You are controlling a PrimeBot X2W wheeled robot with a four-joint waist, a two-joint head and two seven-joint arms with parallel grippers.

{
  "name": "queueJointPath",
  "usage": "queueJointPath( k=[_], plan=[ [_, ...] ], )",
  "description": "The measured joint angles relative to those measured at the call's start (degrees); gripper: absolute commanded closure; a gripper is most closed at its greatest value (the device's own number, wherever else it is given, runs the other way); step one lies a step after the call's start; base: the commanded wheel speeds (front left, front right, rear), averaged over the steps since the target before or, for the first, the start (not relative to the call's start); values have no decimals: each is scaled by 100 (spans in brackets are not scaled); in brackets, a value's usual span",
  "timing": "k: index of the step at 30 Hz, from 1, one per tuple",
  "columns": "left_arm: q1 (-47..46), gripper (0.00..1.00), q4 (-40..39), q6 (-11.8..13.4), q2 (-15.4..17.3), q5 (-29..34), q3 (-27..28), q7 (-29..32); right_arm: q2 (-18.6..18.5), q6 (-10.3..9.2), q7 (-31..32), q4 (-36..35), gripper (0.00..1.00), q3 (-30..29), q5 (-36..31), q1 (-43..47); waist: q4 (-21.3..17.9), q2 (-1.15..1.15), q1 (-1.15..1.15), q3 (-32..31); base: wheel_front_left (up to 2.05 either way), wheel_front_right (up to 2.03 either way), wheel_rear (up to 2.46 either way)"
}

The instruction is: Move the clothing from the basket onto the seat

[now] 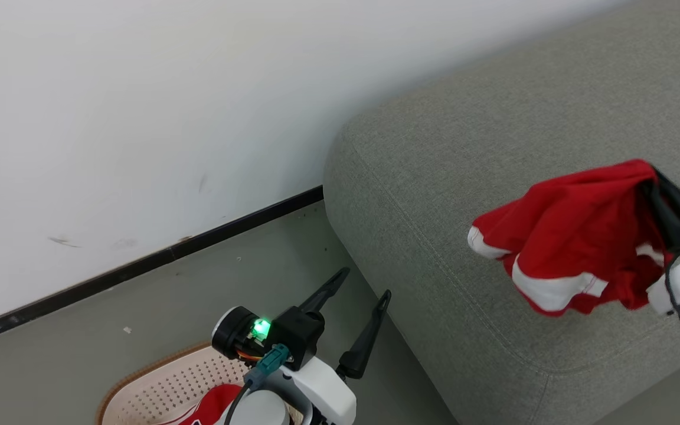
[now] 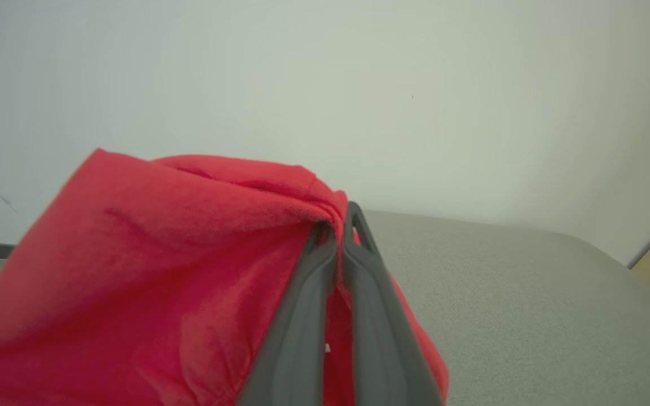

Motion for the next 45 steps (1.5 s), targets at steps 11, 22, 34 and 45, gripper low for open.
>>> queueJointPath(
  k=[11,22,34,45],
  plan=[
    [-22,0,-386,282,263,149,171,8,-450,-1,0,837,100,-289,22,-1263,241,0,0,367,0,0,0],
    [-222,0,-875,331,301,283,-19,312,-480,0,0,1965,100,-831,-4,-1750,528,0,0,852,0,0,0],
    [-618,0,-1201,271,349,498,-129,558,-261,0,0,2392,100,-1562,-487,-2185,788,0,0,1514,0,0,0],
    [-884,0,-1347,208,455,598,-153,658,808,0,0,2582,100,-1849,-510,-1680,937,0,0,1992,0,0,0]
  ],
)
